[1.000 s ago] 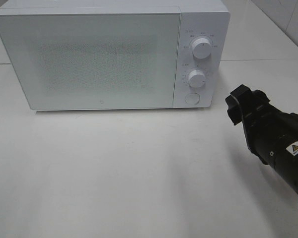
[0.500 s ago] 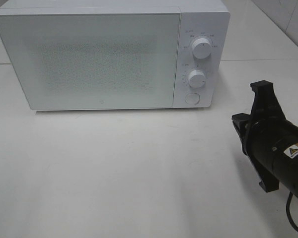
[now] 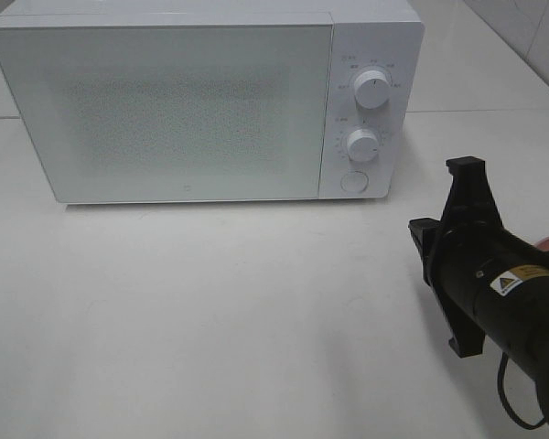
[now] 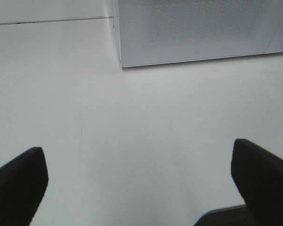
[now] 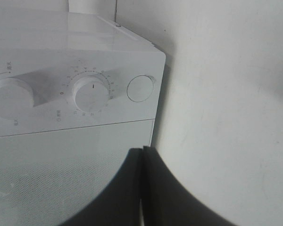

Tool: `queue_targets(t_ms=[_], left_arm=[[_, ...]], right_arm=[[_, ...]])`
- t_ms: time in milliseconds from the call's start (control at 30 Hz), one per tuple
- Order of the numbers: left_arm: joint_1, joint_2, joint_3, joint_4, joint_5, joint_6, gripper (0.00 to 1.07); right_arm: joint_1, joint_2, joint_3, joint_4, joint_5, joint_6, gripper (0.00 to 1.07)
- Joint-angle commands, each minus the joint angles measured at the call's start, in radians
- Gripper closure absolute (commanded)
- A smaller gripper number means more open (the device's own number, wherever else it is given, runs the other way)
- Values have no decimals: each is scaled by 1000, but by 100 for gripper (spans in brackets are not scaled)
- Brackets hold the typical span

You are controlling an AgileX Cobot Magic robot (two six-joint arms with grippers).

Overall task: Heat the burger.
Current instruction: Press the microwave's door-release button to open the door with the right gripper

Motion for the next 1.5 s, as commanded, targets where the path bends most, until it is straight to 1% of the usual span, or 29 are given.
queue_targets(t_ms=[33,200,267,300,333,367,400,433,500,833,900,933,1067,1267,1500], left_arm=[[-2,-23,3,3,-14,-3,9],[-2,-23,3,3,-14,-3,9],[-2,-23,3,3,-14,-3,9],[-2,-23,3,3,-14,-3,9],[-2,-23,3,3,-14,-3,9],[-2,-23,3,3,-14,-3,9],[-2,-23,3,3,-14,-3,9],[-2,-23,3,3,-14,-3,9],[-2,-23,3,3,-14,-3,9],[-2,-23,3,3,-14,-3,9],[-2,-23,3,3,-14,-3,9],[-2,-23,3,3,-14,-3,9],[-2,-23,3,3,-14,-3,9],[-2,-23,3,3,-14,-3,9],[-2,-23,3,3,-14,-3,9]], right_arm=[[-4,42,-23,-38,-47,41,107],[-4,92,-60,-61,-47,68,107],[-19,111,-72,-72,-47,89,107],[-32,122,-80,-91,-47,103,107],[-64,138,-92,-125,-44,134,107],[-64,138,-92,-125,-44,134,107],[-92,155,-105,-168,-44,144,107],[-92,155,-105,-168,-44,144,107],[-128,183,-130,-210,-29,168,107],[-207,260,-210,-308,19,212,107],[-215,265,-219,-313,27,212,107],[-228,282,-240,-316,43,212,107],[-237,304,-264,-324,46,213,107],[-258,347,-328,-323,56,215,107],[-288,379,-371,-331,65,213,107]])
